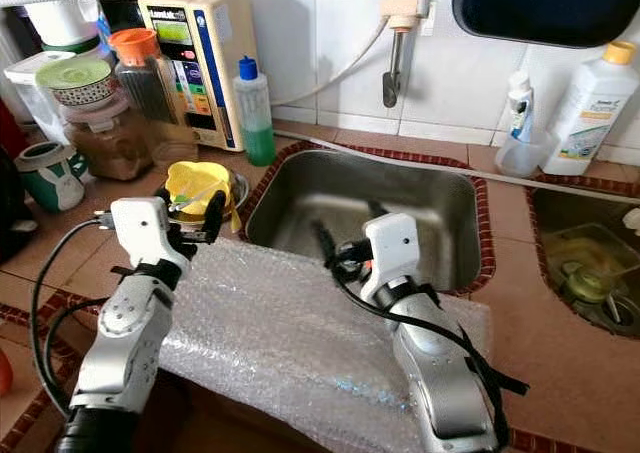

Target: Kitchen organization

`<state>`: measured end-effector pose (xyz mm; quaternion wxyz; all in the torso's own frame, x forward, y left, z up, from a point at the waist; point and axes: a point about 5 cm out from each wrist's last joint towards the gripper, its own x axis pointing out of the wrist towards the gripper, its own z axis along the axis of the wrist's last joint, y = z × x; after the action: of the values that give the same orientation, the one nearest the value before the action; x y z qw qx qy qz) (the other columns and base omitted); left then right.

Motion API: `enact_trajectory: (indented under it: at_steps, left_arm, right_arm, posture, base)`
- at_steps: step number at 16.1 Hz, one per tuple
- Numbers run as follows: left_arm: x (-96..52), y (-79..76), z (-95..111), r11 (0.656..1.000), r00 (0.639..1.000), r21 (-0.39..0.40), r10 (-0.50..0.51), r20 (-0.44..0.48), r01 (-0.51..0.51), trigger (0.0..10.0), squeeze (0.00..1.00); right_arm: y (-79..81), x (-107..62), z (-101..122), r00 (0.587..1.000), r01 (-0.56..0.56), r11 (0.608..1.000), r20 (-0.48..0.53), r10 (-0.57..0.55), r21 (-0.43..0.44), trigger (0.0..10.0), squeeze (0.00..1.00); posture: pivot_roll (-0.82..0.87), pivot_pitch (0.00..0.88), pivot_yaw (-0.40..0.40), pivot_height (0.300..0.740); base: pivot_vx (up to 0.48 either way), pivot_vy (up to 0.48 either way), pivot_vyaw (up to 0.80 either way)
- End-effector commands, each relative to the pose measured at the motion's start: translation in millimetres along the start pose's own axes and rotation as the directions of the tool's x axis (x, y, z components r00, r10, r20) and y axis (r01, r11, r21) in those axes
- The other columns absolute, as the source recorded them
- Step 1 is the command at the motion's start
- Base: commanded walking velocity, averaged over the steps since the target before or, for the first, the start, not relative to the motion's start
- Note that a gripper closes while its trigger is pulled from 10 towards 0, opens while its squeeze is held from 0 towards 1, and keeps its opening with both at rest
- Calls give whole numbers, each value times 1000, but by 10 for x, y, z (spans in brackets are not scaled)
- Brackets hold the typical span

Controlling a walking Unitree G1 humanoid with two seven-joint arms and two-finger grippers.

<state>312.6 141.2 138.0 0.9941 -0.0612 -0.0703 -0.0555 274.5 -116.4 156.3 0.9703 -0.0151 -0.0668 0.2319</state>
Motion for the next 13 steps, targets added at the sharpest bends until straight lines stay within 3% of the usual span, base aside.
enact_trajectory:
  at_steps: [1, 5, 9, 13]
  left_arm:
    - [36, 8, 17, 1000, 1000, -3, -6, 9, 6, 10000, 0]
    - [127, 17, -28, 1000, 1000, -19, -15, 6, 15, 10000, 0]
    - [218, 41, -41, 1000, 1000, -23, -9, 8, 10, 10000, 0]
    - [260, 125, 40, 999, 997, -30, 39, 60, -37, 10000, 0]
  right_arm:
    - [47, -11, 33, 999, -40, 999, 2, 40, 22, 10000, 0]
    - [42, -143, -15, 992, -82, 994, -91, 88, 72, 10000, 0]
    - [132, -284, -48, 966, -182, 972, -159, 205, 148, 10000, 0]
    - [140, -355, -34, 958, -199, 967, -175, 226, 157, 10000, 0]
  posture:
    - [-214, 54, 79, 740]
    - [-249, 65, 85, 740]
    - [-277, 76, 85, 740]
    - [-287, 82, 84, 740]
  base:
    - [0, 0, 0]
    - [0, 0, 0]
    - [0, 0, 0]
    - [0, 0, 0]
